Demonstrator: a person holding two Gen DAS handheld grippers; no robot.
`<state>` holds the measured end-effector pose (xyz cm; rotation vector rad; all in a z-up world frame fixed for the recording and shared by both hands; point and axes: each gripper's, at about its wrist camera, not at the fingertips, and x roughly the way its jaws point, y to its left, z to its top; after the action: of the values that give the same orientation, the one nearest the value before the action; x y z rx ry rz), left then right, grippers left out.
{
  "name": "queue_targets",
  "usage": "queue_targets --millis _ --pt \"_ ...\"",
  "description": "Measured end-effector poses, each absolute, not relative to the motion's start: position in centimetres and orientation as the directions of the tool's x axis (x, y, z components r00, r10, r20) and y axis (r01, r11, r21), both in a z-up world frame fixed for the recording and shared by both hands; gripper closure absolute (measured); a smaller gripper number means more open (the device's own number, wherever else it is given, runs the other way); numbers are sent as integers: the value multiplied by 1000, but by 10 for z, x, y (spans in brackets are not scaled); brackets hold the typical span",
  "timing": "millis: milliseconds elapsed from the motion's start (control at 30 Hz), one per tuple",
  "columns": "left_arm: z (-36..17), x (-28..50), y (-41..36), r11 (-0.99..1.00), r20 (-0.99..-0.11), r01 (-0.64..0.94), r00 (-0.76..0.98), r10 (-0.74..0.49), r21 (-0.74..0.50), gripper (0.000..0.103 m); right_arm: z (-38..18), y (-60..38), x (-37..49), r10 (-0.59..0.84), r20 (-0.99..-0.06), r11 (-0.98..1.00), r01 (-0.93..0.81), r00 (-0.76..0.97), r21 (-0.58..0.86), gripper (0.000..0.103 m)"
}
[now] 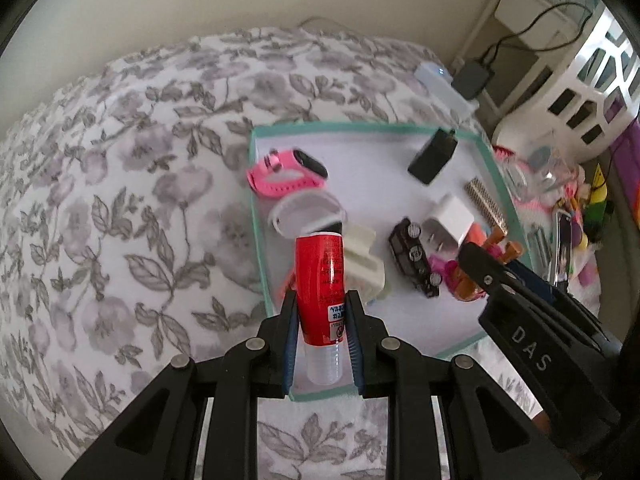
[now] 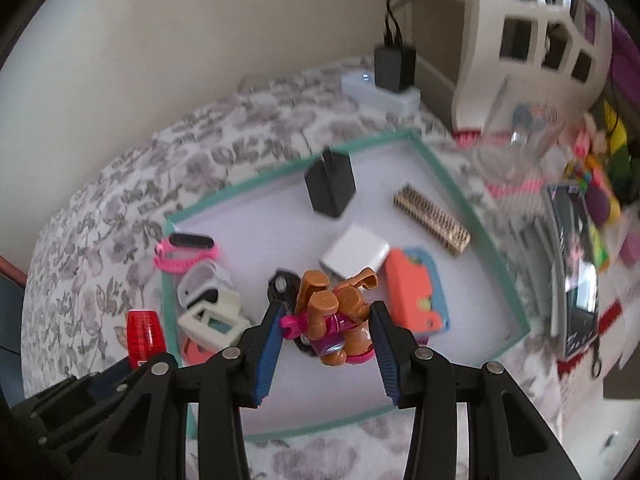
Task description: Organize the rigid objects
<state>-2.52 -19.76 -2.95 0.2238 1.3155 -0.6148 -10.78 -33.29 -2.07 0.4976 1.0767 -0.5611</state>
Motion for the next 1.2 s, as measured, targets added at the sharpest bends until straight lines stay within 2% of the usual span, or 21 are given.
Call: queue_targets --millis 333,400,467,533,600,733,800,867,933,1033,1100,1200 --pt "-46 -34 -204 811 -965 571 117 -234 -128 78 -32 -329 -110 -147 -932 758 643 330 108 56" --pt "-46 -35 -203 810 -965 573 122 -233 -123 72 -32 -327 -109 -148 -932 764 637 332 106 56" --pt "-45 -35 -200 812 -964 570 123 -237 -126 51 -31 -325 -109 -152 -930 770 630 335 101 50" --pt "-44 -34 -196 817 -963 561 126 -240 -130 50 -28 -323 -109 -152 -925 777 621 347 105 45" --pt "-42 -32 -190 828 -962 547 138 -235 -124 49 -26 -320 -109 -155 -922 786 610 355 102 44" --pt "-39 -25 -175 856 -962 510 183 -201 -82 35 -24 -315 -109 -159 -917 796 597 366 101 40" --pt "-37 -20 -165 873 -960 481 202 -191 -72 32 -23 -312 -109 -161 -916 803 588 368 96 37" --pt "-35 -14 -154 894 -958 445 229 -175 -57 21 -24 -308 -109 -161 -915 814 574 369 88 31" --pt "-33 -9 -142 912 -954 409 256 -153 -36 15 -23 -303 -108 -165 -913 827 557 372 77 27" --pt "-33 -3 -127 929 -950 370 283 -128 -15 13 -22 -295 -108 -175 -910 843 534 376 59 16" --pt "-33 -1 -119 937 -949 349 295 -109 1 5 -20 -290 -107 -180 -908 851 522 379 50 13" --pt "-32 0 -110 943 -945 333 315 -88 23 4 -19 -284 -107 -174 -905 860 507 387 52 3"
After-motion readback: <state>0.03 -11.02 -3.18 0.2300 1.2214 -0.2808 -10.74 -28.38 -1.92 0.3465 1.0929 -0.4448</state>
